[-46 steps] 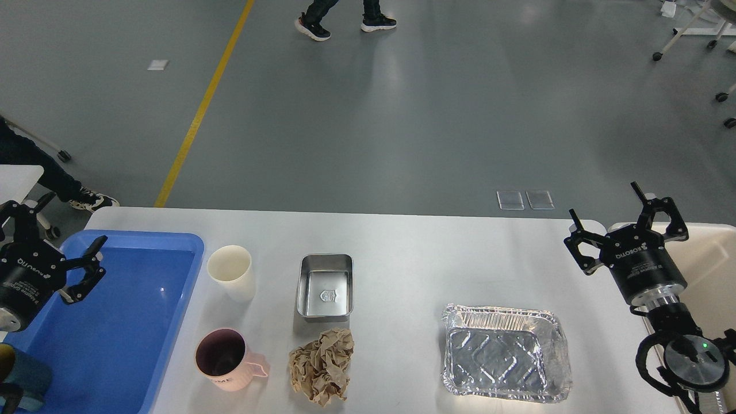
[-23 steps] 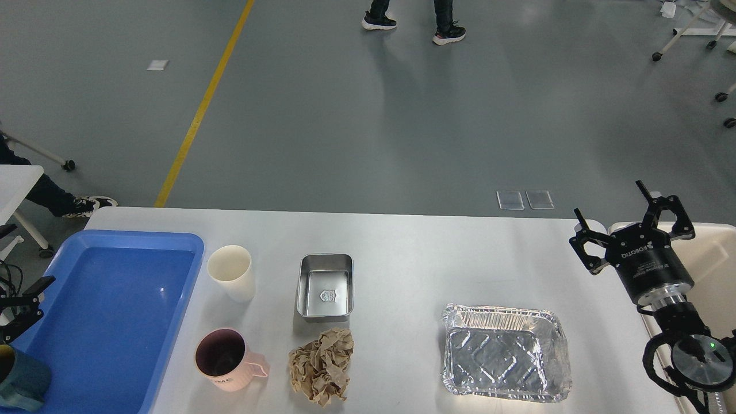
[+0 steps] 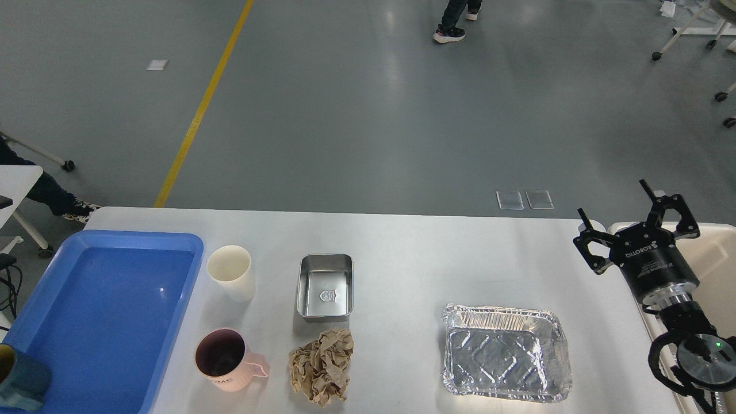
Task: Tidy desktop
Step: 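Lower the left gripper into the blue bin toward the pink mug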
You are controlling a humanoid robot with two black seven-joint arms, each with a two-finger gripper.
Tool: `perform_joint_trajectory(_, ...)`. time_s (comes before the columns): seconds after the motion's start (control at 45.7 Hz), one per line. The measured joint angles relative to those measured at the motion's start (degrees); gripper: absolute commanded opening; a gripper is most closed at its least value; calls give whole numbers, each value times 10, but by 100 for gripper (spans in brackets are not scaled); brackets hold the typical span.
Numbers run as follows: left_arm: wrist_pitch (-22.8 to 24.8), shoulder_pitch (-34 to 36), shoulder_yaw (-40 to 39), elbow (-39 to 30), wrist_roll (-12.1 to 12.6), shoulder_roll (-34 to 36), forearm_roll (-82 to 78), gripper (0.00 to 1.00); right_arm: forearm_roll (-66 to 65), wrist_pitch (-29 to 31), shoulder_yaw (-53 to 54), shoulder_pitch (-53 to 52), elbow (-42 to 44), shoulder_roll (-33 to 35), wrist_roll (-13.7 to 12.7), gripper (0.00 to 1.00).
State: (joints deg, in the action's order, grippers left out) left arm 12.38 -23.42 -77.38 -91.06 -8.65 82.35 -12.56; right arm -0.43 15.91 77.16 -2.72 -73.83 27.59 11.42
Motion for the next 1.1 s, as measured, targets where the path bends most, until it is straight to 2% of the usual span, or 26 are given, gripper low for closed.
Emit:
perform_joint_trajectory(0.197,15,35,1,-62,-2,0,-96,97,0,-1,0,0,-2,3,-1,100)
perform_joint_trajectory(0.46,10,46,5,-73,0,5,-173,97,0,-3,-5,0,-7,6,-1,100)
perform_joint_trajectory(0.81,57,46,13,-85,3,-13,-195,97,0,-4,-6,0,-10,14,-2,100)
perform_joint_trajectory(0.964,115,46,21,-82,8,4,-195,97,0,-4,-7,0,-10,16,-2,100)
perform_joint_trajectory(1.095,115,52,21,-81,10,5,-195,97,0,-4,-8,0,-10,17,-2,100)
